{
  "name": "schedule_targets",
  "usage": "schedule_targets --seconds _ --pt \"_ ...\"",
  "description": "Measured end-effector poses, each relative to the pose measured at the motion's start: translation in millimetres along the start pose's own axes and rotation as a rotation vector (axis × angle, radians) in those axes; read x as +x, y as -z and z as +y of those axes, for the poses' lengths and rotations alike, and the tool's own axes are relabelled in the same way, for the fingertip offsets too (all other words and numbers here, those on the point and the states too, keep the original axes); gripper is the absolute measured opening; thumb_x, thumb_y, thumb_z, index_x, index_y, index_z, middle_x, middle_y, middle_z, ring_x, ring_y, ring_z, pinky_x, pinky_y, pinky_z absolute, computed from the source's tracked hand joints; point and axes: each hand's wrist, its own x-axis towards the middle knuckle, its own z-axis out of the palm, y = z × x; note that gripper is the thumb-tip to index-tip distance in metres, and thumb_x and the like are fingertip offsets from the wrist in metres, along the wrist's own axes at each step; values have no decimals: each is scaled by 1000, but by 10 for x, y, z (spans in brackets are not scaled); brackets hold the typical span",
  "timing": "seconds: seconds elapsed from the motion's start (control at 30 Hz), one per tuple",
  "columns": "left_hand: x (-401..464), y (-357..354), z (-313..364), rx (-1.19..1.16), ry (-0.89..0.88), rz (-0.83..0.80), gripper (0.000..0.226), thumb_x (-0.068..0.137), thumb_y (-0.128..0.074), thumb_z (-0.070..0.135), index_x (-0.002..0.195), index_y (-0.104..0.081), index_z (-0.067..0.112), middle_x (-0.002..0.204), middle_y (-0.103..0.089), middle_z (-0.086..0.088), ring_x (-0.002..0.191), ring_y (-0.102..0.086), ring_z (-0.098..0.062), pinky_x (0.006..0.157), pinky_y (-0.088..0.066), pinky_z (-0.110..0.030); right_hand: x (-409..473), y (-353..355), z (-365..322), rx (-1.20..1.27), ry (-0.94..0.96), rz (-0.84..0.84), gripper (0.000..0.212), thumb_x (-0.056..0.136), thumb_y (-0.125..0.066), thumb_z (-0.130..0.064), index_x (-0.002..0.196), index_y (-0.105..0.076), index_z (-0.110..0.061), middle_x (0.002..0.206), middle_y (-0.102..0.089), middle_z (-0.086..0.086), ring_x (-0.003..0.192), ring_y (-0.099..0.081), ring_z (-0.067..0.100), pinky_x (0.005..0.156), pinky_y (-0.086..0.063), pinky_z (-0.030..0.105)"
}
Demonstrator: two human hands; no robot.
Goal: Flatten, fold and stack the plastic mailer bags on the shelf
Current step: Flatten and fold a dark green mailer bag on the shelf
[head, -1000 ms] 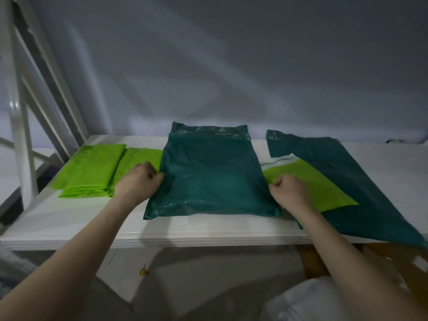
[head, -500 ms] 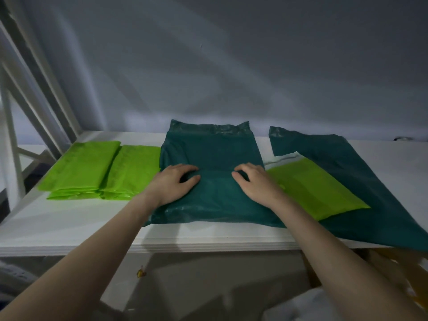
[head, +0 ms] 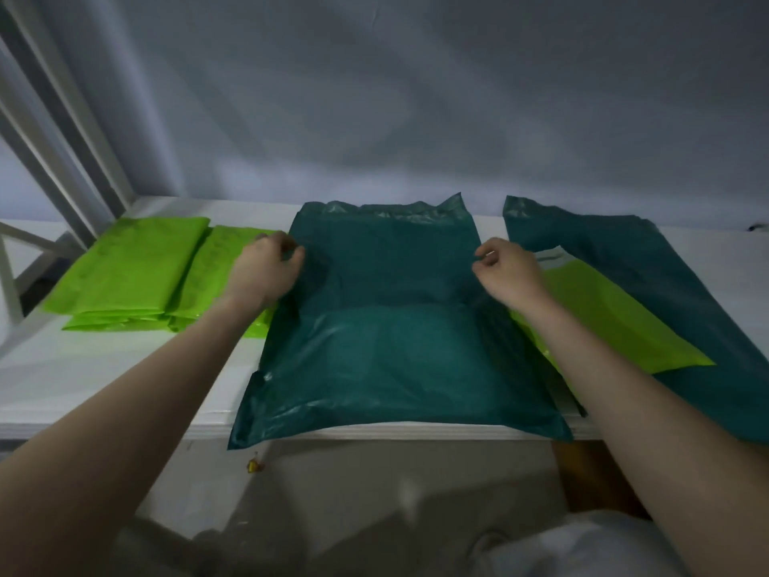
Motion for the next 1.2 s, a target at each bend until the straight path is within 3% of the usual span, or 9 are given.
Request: schedule_targets --seconds 0.17,0.27,0.4,0.53,0.67,0.77,1.0,1.07,1.2 --pt "266 32 -113 -17 217 -81 39 90 -57 33 116 -58 4 114 -63 -17 111 -56 -33 94 -44 -38 245 4 57 57 -253 -104 42 91 -50 -14 131 -42 -6 102 -57 12 63 -58 21 54 -48 27" --pt "340 0 -59 -213 312 -122 25 85 -64 28 68 -58 10 65 -59 -8 71 -57 -29 69 -48 -32 321 -75 74 202 -382 -134 44 92 -49 -8 134 -36 -5 118 -53 16 55 -56 17 47 -47 25" --pt "405 -31 6 -263 403 -123 38 79 -70 23 57 -45 5 52 -42 -10 45 -33 -21 45 -28 -28 410 -192 128 396 -496 -93 51 91 -45 3 138 -27 -2 126 -45 19 54 -55 19 51 -49 27" --pt "459 -58 28 -207 414 -124 39 81 -67 15 57 -38 6 51 -40 -9 42 -33 -19 31 -28 -16 470 -203 171 452 -532 -63 37 89 -49 6 125 -40 5 94 -53 17 51 -52 18 34 -46 18" --pt "485 -54 7 -292 441 -127 31 82 -64 5 61 -43 3 48 -46 -11 19 -37 -9 25 -28 -10 476 -192 166 446 -557 -78 27 88 -56 3 115 -49 6 68 -52 12 50 -51 17 32 -44 17" --pt "495 -24 -15 -440 438 -81 23 85 -65 9 68 -52 3 30 -51 0 22 -46 -4 29 -39 -13 488 -161 149 532 -596 -78 19 91 -53 3 109 -46 2 94 -57 17 48 -59 22 34 -49 22" --pt "442 44 34 -769 429 -81 22 96 -51 14 78 -38 14 41 -61 1 32 -56 -6 34 -45 -16 471 -60 117 725 -558 -21 32 95 -32 7 123 -40 -5 132 -48 20 64 -64 25 51 -56 28" --pt "422 40 58 -871 453 -104 22 97 -47 11 78 -38 14 43 -63 1 34 -57 -6 35 -46 -15 464 -40 112 743 -549 -7 37 96 -32 5 131 -37 -5 134 -48 18 64 -64 23 55 -56 28" --pt "386 -13 79 -1023 522 -212 24 99 -36 4 79 -47 8 47 -65 3 40 -59 -1 42 -49 -14 413 0 97 840 -544 5 25 94 -52 -12 118 -44 -14 131 -50 13 71 -68 27 67 -59 36"
